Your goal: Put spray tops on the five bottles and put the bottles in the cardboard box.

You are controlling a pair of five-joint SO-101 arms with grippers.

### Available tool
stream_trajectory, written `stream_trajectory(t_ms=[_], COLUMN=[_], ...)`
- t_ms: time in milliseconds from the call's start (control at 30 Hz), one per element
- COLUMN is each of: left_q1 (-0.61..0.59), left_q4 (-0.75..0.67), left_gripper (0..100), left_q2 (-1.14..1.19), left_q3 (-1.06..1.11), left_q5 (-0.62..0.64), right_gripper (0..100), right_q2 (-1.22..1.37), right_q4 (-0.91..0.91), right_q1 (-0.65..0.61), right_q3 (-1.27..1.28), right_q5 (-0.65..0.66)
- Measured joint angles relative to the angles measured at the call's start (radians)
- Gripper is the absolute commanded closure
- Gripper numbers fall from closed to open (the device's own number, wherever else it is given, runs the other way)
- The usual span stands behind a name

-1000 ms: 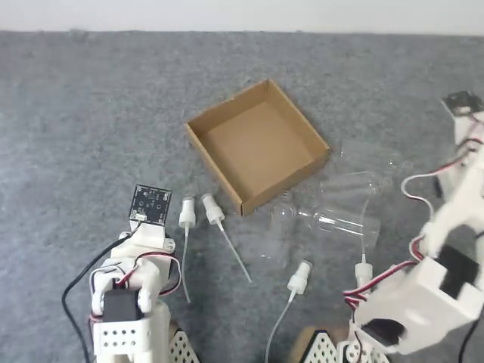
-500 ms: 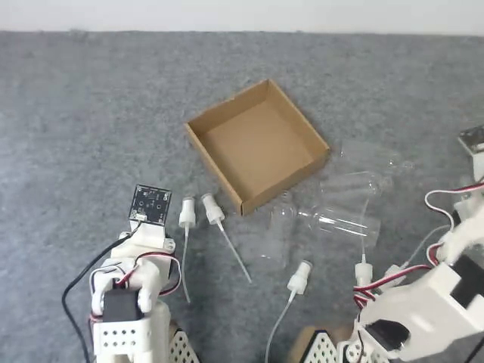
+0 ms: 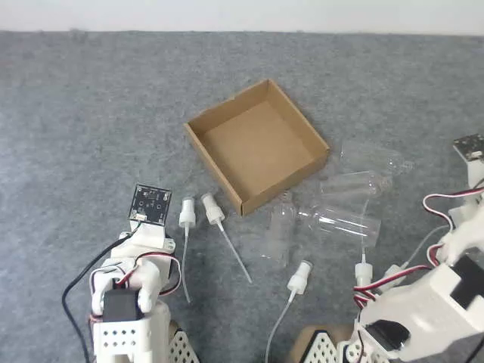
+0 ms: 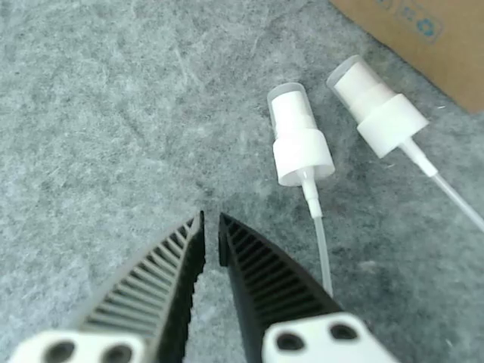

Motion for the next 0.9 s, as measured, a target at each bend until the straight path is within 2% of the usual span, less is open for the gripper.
stream_trajectory(t_ms=[200,333,433,533,667,900], left_q1=[0.000,0.000,0.000,0.000,0.000,-0.002], left_q4=[0.000,0.000,0.000,0.000,0.000,0.000], left_gripper=[97,97,97,97,97,97], left_q2=[0.000,0.000,0.000,0.000,0.000,0.000], left_q3=[0.000,0.000,0.000,0.000,0.000,0.000], left_q5=[0.000,0.000,0.000,0.000,0.000,0.000], right_gripper=[67.8,77.6,78.4,74.3,72.1,72.0], right_q2=[-0.066,-0.196,-0.296,-0.367,-0.414,-0.414], right_q4=[0.170,0.296,0.321,0.327,0.327,0.370], right_q1=[-0.057,-0.115,-0.157,-0.193,-0.215,-0.218], right_q3=[-0.005,-0.003,0.041,0.147,0.296,0.361], right_q5=[0.000,0.000,0.008,0.100,0.313,0.559])
